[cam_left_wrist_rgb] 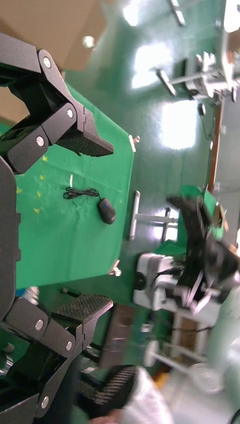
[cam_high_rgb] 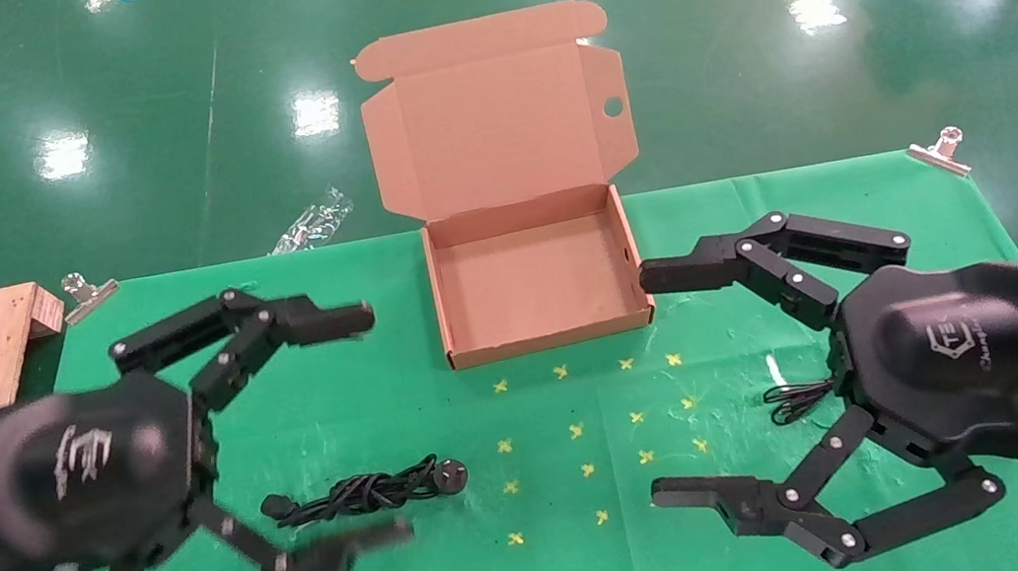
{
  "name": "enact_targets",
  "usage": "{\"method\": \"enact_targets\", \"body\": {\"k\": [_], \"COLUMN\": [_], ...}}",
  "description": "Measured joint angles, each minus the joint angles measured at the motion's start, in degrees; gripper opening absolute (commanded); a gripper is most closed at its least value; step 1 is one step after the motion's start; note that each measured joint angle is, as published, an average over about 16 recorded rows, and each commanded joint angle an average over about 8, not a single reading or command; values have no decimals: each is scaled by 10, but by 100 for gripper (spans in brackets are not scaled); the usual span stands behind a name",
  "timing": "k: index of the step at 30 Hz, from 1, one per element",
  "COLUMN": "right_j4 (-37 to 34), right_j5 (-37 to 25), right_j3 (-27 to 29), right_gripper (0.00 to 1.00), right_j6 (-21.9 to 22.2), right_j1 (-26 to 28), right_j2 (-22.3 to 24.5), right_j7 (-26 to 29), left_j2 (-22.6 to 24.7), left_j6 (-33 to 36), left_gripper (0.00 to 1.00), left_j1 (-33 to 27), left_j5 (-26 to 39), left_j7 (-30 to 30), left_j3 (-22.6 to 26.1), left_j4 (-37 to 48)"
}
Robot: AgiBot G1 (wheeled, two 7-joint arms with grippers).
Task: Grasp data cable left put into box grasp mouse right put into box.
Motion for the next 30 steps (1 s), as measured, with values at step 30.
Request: {"method": "enact_targets", "body": {"k": [30], "right_j4": [11], "right_j5": [-49], "right_j3": [18], "right_gripper": [100], "right_j6": [111], "right_j1": [-144], "right_j2": [59], "right_j7": [-52], "left_j2": [175], "left_j6": [-152], "left_gripper": [100], "left_j1": [-92], "left_j5": [538], "left_j7": [-44], "left_j3": [189], "left_j4": [90]}}
